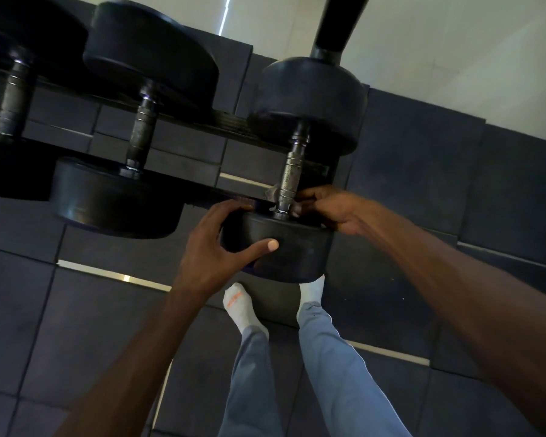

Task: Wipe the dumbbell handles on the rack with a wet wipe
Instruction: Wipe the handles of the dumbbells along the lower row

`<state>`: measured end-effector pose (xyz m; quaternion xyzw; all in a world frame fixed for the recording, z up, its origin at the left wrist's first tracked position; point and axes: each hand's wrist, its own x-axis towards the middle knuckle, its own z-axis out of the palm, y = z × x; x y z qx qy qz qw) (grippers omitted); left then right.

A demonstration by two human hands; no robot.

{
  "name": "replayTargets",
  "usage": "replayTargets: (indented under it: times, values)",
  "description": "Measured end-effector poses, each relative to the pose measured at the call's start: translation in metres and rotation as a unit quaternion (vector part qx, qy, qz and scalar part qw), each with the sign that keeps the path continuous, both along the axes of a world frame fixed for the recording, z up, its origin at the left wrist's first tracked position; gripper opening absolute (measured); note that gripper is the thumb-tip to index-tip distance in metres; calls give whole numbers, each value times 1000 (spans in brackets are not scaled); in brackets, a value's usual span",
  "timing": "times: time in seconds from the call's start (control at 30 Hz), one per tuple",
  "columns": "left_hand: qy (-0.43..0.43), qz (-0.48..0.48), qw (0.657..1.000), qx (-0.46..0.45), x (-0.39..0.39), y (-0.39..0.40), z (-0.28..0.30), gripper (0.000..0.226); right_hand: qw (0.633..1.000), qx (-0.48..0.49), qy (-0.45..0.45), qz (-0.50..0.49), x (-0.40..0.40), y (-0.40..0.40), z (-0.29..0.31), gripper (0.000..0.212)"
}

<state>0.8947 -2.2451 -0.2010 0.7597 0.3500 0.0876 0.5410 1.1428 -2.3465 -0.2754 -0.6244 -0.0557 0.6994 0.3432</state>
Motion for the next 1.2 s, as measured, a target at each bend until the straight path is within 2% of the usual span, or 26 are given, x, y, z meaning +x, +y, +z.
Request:
replayTargets:
  times: [0.1,0.27,0.43,0.57,0.6,0.63,0.7,0.73,0.8,0.87,1.0,1.07,1.13,1.2]
  values:
    - [-1,8,1000,-5,0,-1,0,65,999,-3,10,-46,1,-7,-1,25]
    - [7,-3,1000,2,0,0,0,66,998,-8,-25,62,-5,14,0,33]
    - [7,4,1000,-1,2,-1,4,67,996,-6,-81,32,3,-3,21,23]
    - [12,9,1000,6,2,0,5,69,989,101,-70,83,9,-2,62,21]
    - [13,9,1000,11,2,0,4,69,972,136,-132,137,6,10,69,18]
    - [13,8,1000,14,3,0,4,68,936,169,-233,203,2,26,74,15]
    - [16,12,1000,11,3,0,3,67,809,220,-423,344,-9,60,75,16]
    - [17,14,1000,10,3,0,3,67,749,220,-464,420,-14,73,74,17]
    - [19,15,1000,14,3,0,3,68,668,180,-458,558,-28,91,75,19]
    - [20,15,1000,16,3,-1,3,70,630,152,-428,630,-41,99,79,23]
    - [20,20,999,16,3,-3,4,70,643,154,-428,616,-43,101,78,24]
    - [20,22,999,14,3,-4,5,70,665,180,-431,582,-36,89,73,23]
    - [23,22,999,12,4,-4,7,70,701,193,-435,532,-26,72,67,20]
    - [32,17,999,9,3,-4,9,70,765,177,-410,464,-15,60,68,18]
